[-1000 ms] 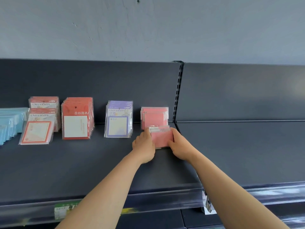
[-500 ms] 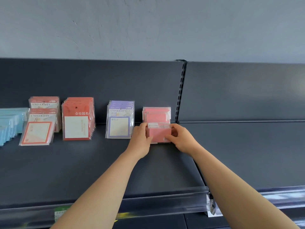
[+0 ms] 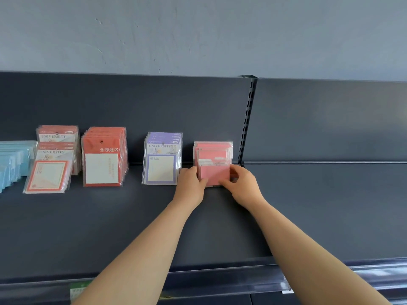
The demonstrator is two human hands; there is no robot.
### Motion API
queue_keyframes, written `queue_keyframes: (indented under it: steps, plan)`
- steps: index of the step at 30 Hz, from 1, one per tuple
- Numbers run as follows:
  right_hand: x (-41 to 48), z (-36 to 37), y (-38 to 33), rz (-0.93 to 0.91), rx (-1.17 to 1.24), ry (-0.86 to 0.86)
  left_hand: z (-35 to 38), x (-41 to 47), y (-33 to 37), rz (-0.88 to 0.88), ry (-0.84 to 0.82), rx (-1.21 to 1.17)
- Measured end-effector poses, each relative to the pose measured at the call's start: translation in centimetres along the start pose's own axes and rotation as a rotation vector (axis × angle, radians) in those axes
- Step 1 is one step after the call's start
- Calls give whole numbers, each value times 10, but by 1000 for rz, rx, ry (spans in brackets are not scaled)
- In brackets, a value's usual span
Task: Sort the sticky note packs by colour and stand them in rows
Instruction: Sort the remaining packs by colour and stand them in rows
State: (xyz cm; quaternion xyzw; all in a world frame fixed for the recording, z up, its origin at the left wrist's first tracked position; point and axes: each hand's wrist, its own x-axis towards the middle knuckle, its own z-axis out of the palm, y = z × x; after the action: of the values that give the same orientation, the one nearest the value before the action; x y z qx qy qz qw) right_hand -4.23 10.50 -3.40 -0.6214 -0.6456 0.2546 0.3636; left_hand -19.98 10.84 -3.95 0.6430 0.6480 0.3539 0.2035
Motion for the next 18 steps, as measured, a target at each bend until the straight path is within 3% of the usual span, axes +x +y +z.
queue_keyframes:
  steps: [18]
  plan:
    - [-11, -3, -13, -60, -50, -11, -8, -7, 6, -22, -40, 12]
